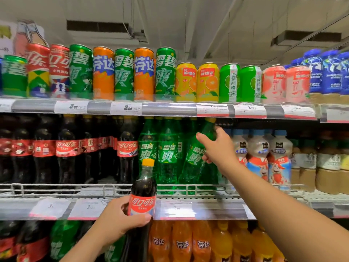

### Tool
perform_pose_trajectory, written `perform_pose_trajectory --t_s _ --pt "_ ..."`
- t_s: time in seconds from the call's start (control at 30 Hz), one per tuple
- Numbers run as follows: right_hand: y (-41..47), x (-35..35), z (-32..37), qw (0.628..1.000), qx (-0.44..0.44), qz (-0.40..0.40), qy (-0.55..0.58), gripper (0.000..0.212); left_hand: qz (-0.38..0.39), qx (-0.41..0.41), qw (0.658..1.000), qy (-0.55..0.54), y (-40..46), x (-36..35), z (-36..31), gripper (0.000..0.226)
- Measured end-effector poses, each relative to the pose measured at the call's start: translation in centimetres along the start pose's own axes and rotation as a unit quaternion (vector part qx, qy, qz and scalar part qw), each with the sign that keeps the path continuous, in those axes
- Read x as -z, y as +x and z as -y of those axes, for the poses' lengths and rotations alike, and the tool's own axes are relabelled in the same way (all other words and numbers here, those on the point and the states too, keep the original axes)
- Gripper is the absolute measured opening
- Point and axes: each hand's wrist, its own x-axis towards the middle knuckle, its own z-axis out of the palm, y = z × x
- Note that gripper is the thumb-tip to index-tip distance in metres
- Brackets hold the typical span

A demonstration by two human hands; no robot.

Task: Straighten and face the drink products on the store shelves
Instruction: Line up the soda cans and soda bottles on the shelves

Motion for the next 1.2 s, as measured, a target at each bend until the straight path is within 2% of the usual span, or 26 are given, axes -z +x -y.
perform_pose_trajectory --t_s 0.23,0.37,0.47,0.63,0.7,0.77,0.8,0.87,0.93,1.03,1.13,1.2 --pt "2.6 -1.4 2.4 0.986 0.038 0.082 -0.141 0.082 0.019 -0.007 1.000 -0.001 0.3 0.4 0.2 0.048" --pt "3.1 -1.9 2.0 0.983 0.018 0.109 -0.149 0.079 0.014 -0.012 1.000 -0.001 0.3 0.5 0.7 0.048" --pt "2.8 -2.2 1.6 0.977 0.023 0.102 -0.184 0.073 0.019 -0.013 1.000 0.002 0.4 0.6 0.8 0.048" --pt "1.0 -2.0 1.8 0.979 0.014 0.105 -0.177 0.075 0.017 -0.016 1.000 0.002 0.3 0.6 0.9 0.047" --pt "-0.7 -2.0 1.6 0.975 0.058 0.052 -0.207 0.075 0.019 -0.013 1.000 -0.002 0.3 0.7 0.9 0.047" --pt "-3.9 -2.4 1.0 0.975 0.146 -0.014 -0.167 0.065 0.022 -0.010 1.000 -0.005 0.3 0.8 0.9 0.047" --pt "-6.2 -2.9 0.6 0.975 0.187 -0.015 -0.122 0.055 0.024 -0.009 1.000 -0.006 0.3 0.9 0.8 0.046" --pt "-10.7 -4.2 -0.3 0.970 0.231 0.037 -0.060 0.040 0.026 -0.010 1.000 -0.010 0.2 0.9 0.8 0.044" --pt "-14.0 -5.8 -0.9 0.974 0.191 0.109 -0.047 0.041 0.026 -0.007 1.000 -0.013 0.1 0.9 0.5 0.041" --pt "-15.6 -8.1 -0.4 0.982 0.064 0.178 0.016 0.048 0.029 -0.007 0.999 -0.017 -0.2 0.9 -0.4 0.036" --pt "-15.1 -9.2 0.2 0.984 0.016 0.174 0.023 0.052 0.045 -0.028 0.998 0.019 -0.8 0.9 -1.1 0.027" --pt "-14.8 -9.4 0.6 0.985 -0.001 0.171 0.015 0.043 0.046 -0.028 0.998 0.046 -1.6 1.0 -1.1 0.030"
